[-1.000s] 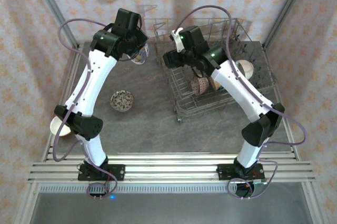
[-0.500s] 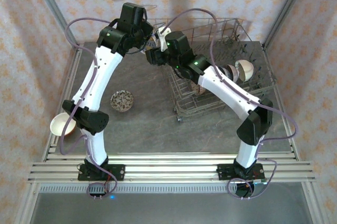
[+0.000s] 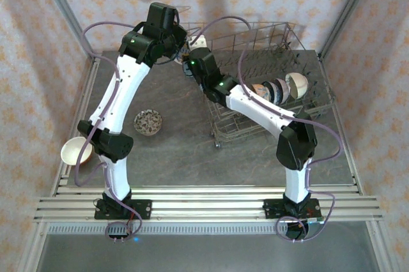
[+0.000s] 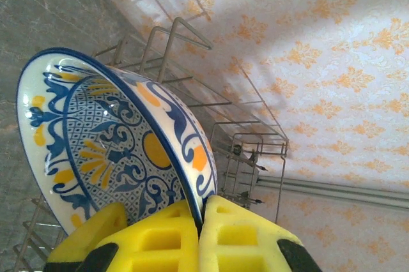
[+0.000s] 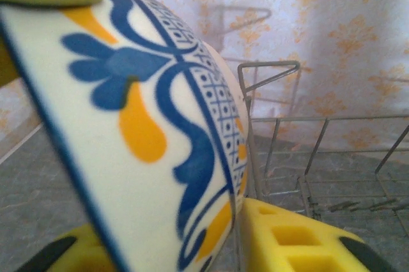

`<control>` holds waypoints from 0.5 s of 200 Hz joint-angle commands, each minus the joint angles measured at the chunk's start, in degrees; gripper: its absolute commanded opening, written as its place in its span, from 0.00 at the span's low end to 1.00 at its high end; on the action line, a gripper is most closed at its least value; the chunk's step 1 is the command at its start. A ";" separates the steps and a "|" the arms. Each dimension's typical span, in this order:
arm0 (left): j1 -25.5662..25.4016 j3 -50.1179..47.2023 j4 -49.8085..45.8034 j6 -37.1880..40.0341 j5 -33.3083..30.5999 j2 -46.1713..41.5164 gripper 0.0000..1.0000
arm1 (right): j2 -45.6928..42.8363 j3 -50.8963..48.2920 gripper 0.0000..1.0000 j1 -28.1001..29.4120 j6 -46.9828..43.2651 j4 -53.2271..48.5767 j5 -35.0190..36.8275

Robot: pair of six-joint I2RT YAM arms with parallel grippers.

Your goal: Load the bowls into the dish rack

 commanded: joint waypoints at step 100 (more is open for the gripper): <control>1.32 -0.52 9.68 5.87 3.24 -0.65 0.61 | -4.74 1.35 0.00 0.42 0.87 -1.70 16.50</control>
